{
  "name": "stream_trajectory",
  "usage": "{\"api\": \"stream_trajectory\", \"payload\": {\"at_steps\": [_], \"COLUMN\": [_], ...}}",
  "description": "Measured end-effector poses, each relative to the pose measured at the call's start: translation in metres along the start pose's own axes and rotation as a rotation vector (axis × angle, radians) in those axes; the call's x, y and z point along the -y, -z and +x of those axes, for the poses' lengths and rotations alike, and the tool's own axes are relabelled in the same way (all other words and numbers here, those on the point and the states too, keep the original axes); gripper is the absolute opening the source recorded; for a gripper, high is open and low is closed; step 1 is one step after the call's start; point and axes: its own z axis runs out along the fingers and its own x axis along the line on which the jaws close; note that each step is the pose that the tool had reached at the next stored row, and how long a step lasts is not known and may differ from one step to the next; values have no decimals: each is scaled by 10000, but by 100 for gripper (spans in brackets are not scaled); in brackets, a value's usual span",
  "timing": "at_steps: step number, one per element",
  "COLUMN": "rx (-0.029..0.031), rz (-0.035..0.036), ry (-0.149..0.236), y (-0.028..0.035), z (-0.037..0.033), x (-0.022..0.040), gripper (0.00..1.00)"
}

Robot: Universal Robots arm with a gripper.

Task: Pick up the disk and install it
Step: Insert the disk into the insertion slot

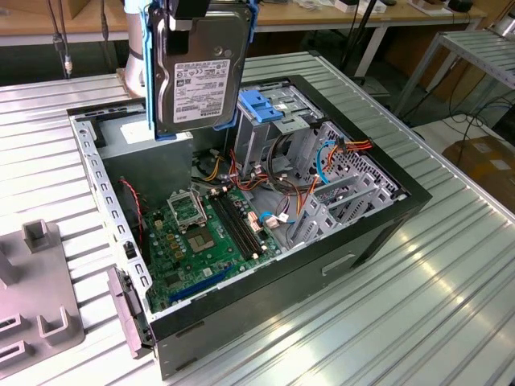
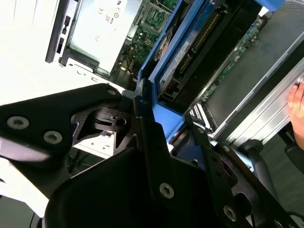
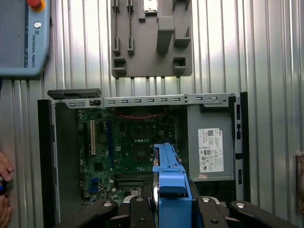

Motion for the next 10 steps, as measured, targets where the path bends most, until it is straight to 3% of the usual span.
{"api": "stream_trajectory", "payload": {"at_steps": [10], "rx": [0], "rz": [0], "ry": [-1], "y": [-1], "z": [52], "x": [55], "gripper": [37]}}
